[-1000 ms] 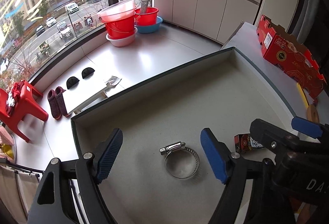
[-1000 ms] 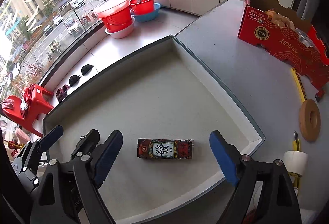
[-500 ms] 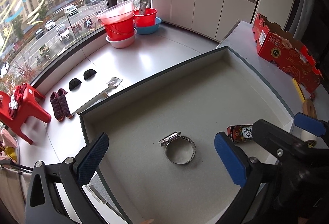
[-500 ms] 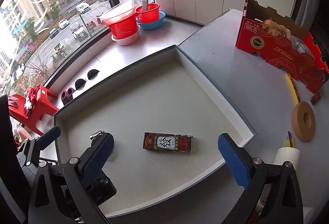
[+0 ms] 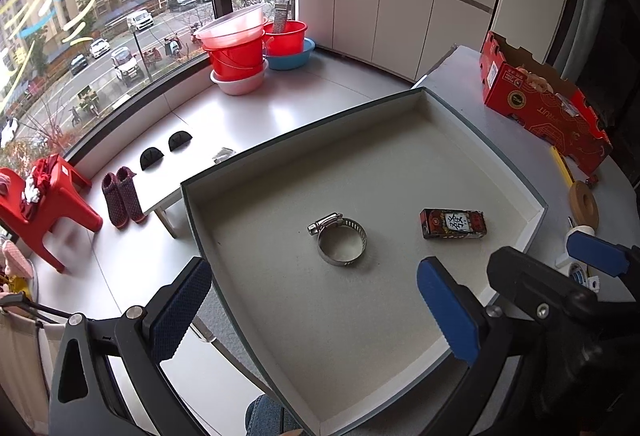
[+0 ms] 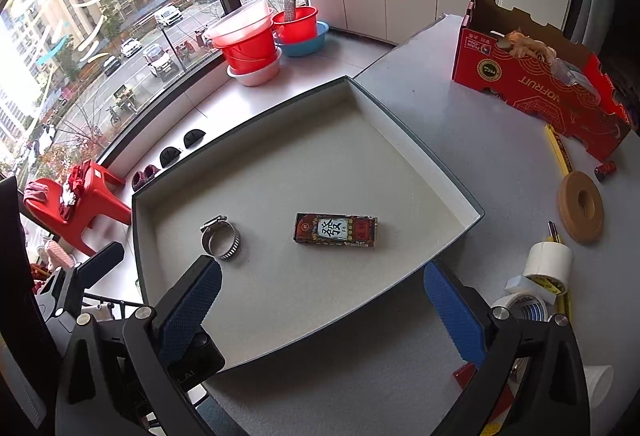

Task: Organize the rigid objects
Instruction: 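Withdraw both tools from the tray back toward the remaining objects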

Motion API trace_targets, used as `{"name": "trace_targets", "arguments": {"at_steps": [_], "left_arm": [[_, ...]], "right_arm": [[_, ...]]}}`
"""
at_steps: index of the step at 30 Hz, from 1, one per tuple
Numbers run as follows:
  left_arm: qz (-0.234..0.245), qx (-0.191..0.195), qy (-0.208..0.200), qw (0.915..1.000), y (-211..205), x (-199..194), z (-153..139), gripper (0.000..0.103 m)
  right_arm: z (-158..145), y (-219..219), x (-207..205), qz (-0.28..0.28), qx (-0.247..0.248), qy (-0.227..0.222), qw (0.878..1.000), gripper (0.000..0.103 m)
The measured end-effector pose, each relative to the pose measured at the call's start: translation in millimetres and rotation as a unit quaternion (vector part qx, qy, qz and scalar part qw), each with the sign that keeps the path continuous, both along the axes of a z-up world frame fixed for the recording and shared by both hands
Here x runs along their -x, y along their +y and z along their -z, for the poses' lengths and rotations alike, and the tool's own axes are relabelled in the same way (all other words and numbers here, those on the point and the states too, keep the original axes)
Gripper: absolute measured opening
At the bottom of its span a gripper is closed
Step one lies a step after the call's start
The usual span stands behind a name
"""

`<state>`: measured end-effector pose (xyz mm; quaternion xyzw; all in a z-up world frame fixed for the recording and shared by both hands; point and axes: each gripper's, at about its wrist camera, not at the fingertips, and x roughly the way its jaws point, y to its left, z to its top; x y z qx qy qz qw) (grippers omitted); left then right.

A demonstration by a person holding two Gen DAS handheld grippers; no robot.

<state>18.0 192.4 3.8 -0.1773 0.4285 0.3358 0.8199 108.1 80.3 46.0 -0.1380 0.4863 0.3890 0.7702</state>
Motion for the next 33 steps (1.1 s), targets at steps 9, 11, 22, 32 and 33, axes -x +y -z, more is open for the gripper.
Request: {"name": "trace_targets", "arguments": {"at_steps": [9,11,22,32,33], "left_arm": [[0.010,-0.019,-0.008,0.9997,-36.9,29.1,-14.8,0.103],[0.017,-0.027,-0.014,0.9994,-48.0,36.0,-18.8,0.103],[0.095,-0.043,-0.009,0.9945,-124.1,44.2,-5.4,0.103],[0.179,-0.027,0.026,0.9831,-184.2,12.5,13.7,0.103],[0.184,-0.021,0.027,0.9823,-190.5,7.4,14.5,0.103]], "right_arm": [[-17.9,-38.3,36.7,0.004,-0.011,-0.027,1.000,0.102],[-21.2,-49.3,44.1,0.011,-0.017,-0.032,0.999,0.102],[-13.3,-133.5,81.8,0.074,-0.022,-0.064,0.995,0.102],[38.0,-279.6,65.8,0.282,-0.013,-0.029,0.959,0.102],[43.6,-291.2,63.8,0.298,-0.012,-0.020,0.954,0.102]]}}
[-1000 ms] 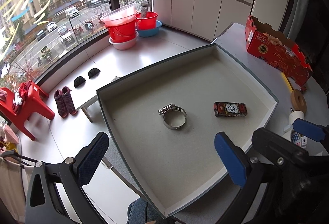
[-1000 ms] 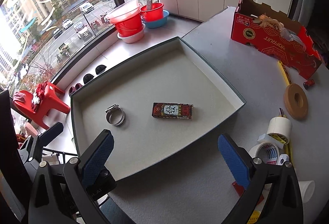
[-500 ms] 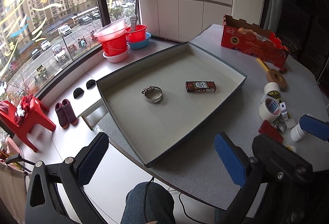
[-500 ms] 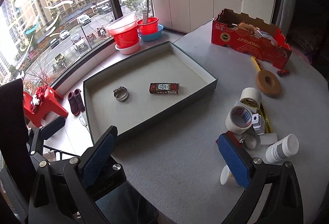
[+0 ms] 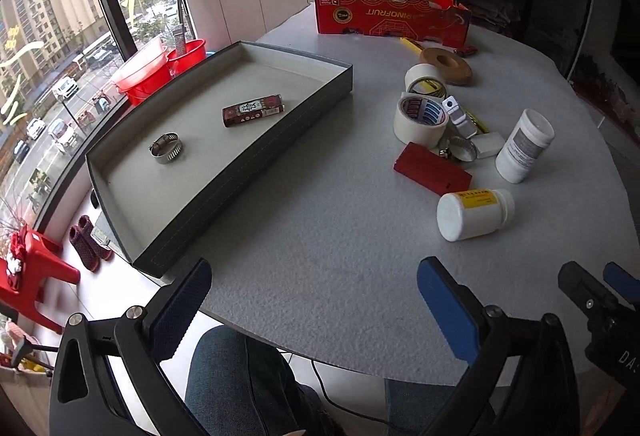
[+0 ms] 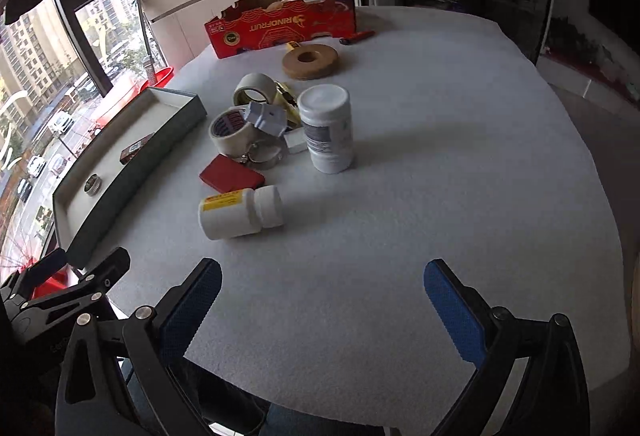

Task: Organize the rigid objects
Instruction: 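Withdraw both tools from the tray back toward the remaining objects, then grasp the large white jar with the right tool while the left tool approaches the yellow-labelled bottle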

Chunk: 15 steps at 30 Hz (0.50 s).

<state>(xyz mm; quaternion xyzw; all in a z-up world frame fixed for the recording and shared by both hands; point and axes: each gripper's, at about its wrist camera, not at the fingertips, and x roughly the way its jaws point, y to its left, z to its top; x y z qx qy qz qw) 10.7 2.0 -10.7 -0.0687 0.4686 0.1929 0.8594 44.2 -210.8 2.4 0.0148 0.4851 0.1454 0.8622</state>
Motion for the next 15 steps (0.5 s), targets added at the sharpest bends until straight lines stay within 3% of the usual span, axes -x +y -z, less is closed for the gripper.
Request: {"name": "trace_targets", "arguments": {"at_steps": [6,15], "left_arm": [[0.022,0.009,0.001,0.9997,-46.6,-36.4,3.3,0.103],[0.030,-0.015,0.005,0.9994,-92.6,-83.5,23.8,0.103]], "right_arm": [[13.3,-50.2,-5.1,0.067,-0.012,0.022,0.997,0.102],[18.0,-85.9,-7.1,0.092,-0.010,0.031,0.995,0.102]]}}
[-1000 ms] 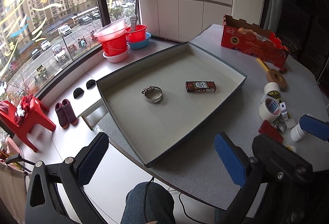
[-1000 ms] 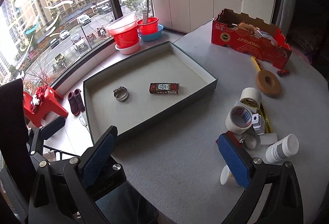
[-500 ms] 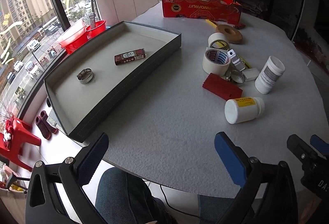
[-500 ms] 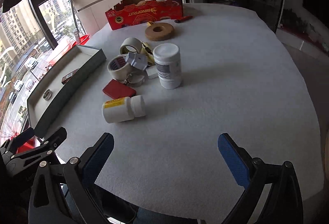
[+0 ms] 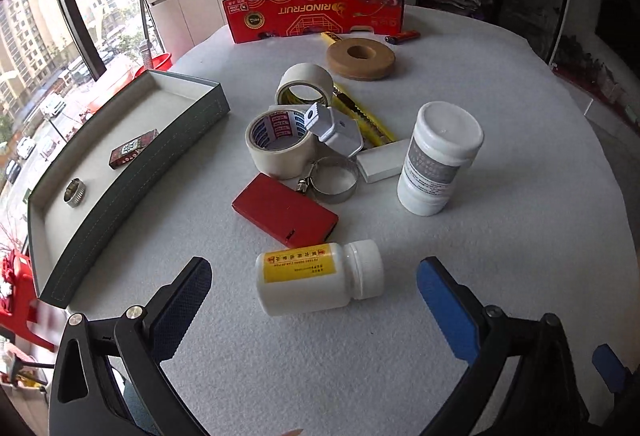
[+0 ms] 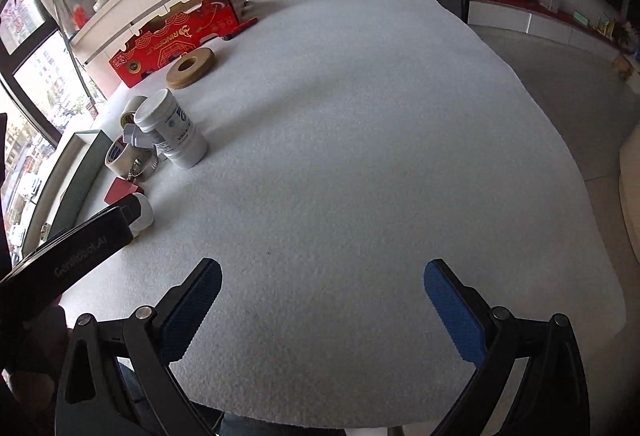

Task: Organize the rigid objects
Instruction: 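Grasp the large white jar with the right tool while the left tool approaches the yellow-labelled bottle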

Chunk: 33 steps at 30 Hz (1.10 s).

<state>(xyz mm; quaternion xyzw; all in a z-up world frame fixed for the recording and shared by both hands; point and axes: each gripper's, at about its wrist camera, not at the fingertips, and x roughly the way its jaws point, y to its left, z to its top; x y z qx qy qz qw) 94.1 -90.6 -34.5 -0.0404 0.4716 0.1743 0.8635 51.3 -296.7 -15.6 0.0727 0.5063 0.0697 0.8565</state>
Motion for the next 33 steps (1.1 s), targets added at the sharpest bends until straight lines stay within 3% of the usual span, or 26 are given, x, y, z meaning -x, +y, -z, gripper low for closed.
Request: {"name": "trace_targets", "arguments": {"at_steps": [4,7,11,17,25,29,33], "left_arm": [[-0.014,-0.029,0.018,0.9993,6.9,-5.8,18.0,0.103],[-0.023,-0.014,0.003,0.9996,26.7,-1.0,22.7,0.103],[-0.025,-0.036,-0.010,0.9990,56.6,1.8,24.6,0.103],[-0.021,0.010,-0.017,0.9996,84.6,4.6,27.4,0.103],[-0.012,0.007,-0.024,0.9996,82.7,-0.8,26.1,0.103],[-0.013,0.033,-0.042,0.9985,89.2,1.7,29.7,0.103],[-0.015,0.037,-0.044,0.9982,90.3,2.3,29.1,0.103]], "right_arm": [[1.5,0.6,-4.6,-0.006,-0.001,0.004,1.000,0.102],[1.8,8.3,-11.2,-0.018,0.001,0.004,1.000,0.102],[1.4,27.0,-22.3,-0.043,-0.001,0.004,0.999,0.102],[0.0,67.0,-42.7,-0.095,0.000,-0.001,0.995,0.102],[0.7,115.2,-77.5,-0.140,0.023,-0.019,0.990,0.102],[11.3,129.6,-96.9,-0.148,0.027,-0.008,0.989,0.102],[18.4,141.9,-104.3,-0.153,0.066,-0.016,0.986,0.102]]}}
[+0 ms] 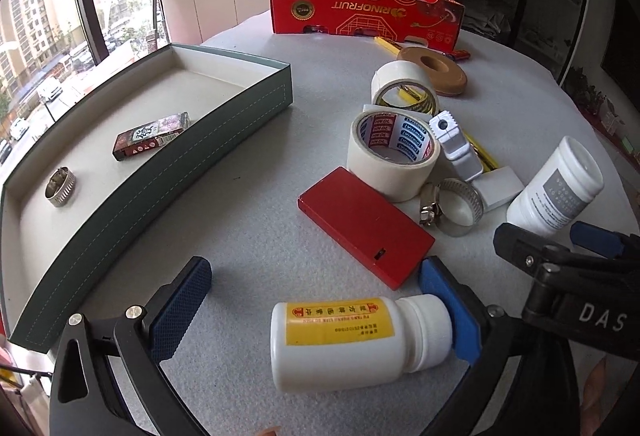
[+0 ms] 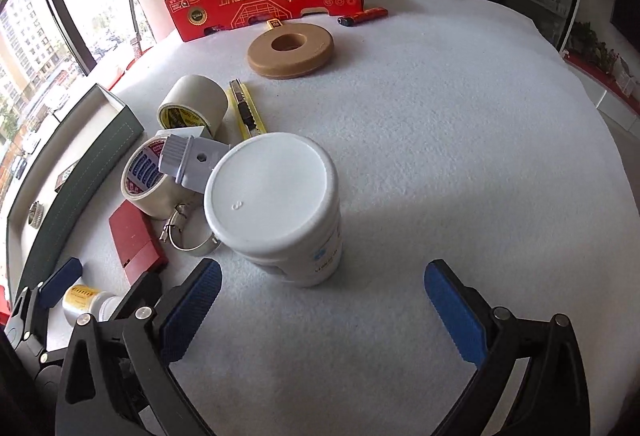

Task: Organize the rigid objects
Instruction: 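Grasp the large white jar with the right tool while the left tool approaches the yellow-labelled bottle, then close the left tool around the white yellow-labelled bottle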

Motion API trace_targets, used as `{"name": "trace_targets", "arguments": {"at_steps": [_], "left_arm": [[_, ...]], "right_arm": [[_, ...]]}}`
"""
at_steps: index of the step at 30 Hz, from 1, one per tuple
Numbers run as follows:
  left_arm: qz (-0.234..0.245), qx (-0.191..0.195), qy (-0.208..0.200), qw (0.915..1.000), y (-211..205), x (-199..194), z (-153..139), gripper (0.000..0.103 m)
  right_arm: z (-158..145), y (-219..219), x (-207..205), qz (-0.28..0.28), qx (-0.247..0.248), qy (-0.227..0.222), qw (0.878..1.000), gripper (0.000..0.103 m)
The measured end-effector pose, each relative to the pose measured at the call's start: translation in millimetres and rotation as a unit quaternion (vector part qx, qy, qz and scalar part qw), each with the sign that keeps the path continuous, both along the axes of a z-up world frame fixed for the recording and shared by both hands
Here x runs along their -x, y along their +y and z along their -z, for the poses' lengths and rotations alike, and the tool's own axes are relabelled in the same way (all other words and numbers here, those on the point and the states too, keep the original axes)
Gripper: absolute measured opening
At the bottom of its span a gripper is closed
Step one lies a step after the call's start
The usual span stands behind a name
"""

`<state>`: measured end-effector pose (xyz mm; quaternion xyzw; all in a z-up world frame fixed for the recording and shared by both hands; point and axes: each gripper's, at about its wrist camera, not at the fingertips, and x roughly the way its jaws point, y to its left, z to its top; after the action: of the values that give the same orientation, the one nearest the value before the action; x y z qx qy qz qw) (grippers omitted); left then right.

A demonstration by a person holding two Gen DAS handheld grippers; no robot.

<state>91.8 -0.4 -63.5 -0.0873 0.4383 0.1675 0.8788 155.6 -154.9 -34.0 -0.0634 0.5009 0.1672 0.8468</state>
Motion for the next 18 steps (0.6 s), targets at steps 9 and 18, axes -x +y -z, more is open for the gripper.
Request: {"name": "trace_targets", "arguments": {"at_steps": [9,18], "left_arm": [[-0.031,0.001,0.007,0.9995,-4.0,5.2,0.2,0.103],[-0.006,0.009,0.016,0.9998,-23.0,10.5,-6.6,0.081]], "right_arm": [[2.4,2.7,0.5,-0.001,0.008,-0.015,1.000,0.103],[-7.7,7.4,1.4,-0.020,0.001,-0.028,0.999,0.041]]}}
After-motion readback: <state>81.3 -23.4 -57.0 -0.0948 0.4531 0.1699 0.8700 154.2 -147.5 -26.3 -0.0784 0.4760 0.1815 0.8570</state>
